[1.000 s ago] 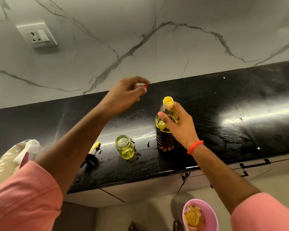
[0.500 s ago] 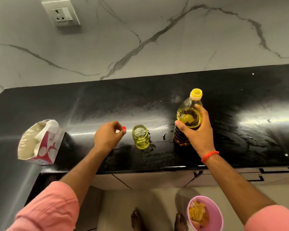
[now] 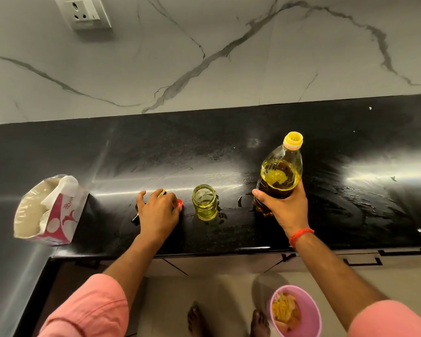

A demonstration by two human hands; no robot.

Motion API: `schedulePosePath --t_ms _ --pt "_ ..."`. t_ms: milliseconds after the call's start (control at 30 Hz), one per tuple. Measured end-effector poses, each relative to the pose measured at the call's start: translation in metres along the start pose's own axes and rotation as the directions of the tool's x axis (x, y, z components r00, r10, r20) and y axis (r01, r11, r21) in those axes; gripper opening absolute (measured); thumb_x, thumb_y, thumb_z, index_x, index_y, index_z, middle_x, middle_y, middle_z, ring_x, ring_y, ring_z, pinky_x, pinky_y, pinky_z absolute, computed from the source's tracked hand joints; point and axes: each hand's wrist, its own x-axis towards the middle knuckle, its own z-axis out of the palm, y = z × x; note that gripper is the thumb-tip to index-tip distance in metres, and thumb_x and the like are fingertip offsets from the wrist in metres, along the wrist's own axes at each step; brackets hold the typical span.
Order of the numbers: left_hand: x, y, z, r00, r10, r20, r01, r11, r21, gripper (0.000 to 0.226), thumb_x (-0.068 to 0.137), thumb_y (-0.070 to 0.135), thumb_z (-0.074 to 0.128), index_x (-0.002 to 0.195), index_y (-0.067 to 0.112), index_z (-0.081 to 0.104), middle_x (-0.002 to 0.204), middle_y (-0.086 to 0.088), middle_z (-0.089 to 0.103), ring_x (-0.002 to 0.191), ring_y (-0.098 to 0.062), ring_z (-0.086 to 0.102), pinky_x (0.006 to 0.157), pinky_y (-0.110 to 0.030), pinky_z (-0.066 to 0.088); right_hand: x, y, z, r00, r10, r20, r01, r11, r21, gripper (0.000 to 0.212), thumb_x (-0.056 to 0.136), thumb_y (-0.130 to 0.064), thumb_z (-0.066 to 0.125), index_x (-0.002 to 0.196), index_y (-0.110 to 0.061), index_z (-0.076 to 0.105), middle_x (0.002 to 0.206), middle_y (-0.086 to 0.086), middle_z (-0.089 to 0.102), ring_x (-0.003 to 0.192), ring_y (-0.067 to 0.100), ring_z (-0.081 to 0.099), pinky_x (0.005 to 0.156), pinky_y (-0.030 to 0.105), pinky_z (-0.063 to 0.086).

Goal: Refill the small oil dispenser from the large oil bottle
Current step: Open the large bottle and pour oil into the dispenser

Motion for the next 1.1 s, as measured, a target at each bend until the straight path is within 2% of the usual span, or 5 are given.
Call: schedulePosePath --t_ms 300,567,800,967,1100 --pt "-0.004 0.005 0.000 1.000 -0.005 0.007 0.005 0.999 -0.052 0.021 0.093 0.043 0.066 0.110 0.031 0.064 0.117 0.007 0.067 0.134 -0.018 0.051 0.123 -0.056 0.007 0.000 0.006 0.003 1.000 0.007 -0.008 -0.007 1.000 0.008 0.103 0.042 -0.062 0.097 0.131 -0.052 0.047 0.122 -0.027 0.064 0.113 -0.009 0.061 0.087 0.008 0.050" --pt "-0.022 0.018 0.002 0.994 0.074 0.086 -0.039 0.934 -0.355 0.103 0.078 0.049 0.082 0.160 0.030 0.022 0.166 0.002 0.027 0.158 -0.017 0.006 0.125 -0.047 0.001 -0.001 0.011 0.003 1.000 0.004 0.001 -0.004 1.000 0.007 0.100 0.044 -0.061 0.097 0.132 -0.050 0.049 0.122 -0.025 0.065 0.113 -0.007 0.062 0.088 0.004 0.048" --pt "-0.030 0.055 -0.001 0.982 -0.045 0.181 0.168 0.635 -0.754 0.113 0.073 0.035 0.092 0.160 0.033 0.021 0.161 0.002 0.038 0.147 -0.018 0.035 0.121 -0.040 0.033 0.004 0.012 0.001 1.000 0.003 0.010 -0.002 1.000 -0.014 0.089 0.048 -0.050 0.095 0.127 -0.032 0.059 0.116 -0.013 0.071 0.108 0.000 0.067 0.094 0.018 0.053" --pt "-0.021 0.065 0.002 0.973 -0.088 0.212 0.225 0.554 -0.802 0.100 0.073 0.025 0.092 0.154 0.033 0.034 0.143 0.000 0.054 0.134 -0.017 0.050 0.116 -0.039 0.041 0.008 0.010 0.000 1.000 -0.007 0.017 0.007 1.000 -0.002 0.087 0.049 -0.048 0.094 0.127 -0.029 0.061 0.117 -0.010 0.071 0.110 0.006 0.067 0.100 0.033 0.055" --pt "-0.017 0.069 0.009 0.970 -0.101 0.220 0.240 0.528 -0.814 0.087 0.071 0.024 0.093 0.143 0.031 0.045 0.124 0.007 0.064 0.119 -0.010 0.060 0.101 -0.018 0.049 0.013 0.007 0.000 0.999 -0.010 0.040 0.010 1.000 -0.005 0.084 0.050 -0.048 0.093 0.126 -0.030 0.062 0.117 -0.012 0.070 0.111 0.005 0.066 0.100 0.037 0.055"
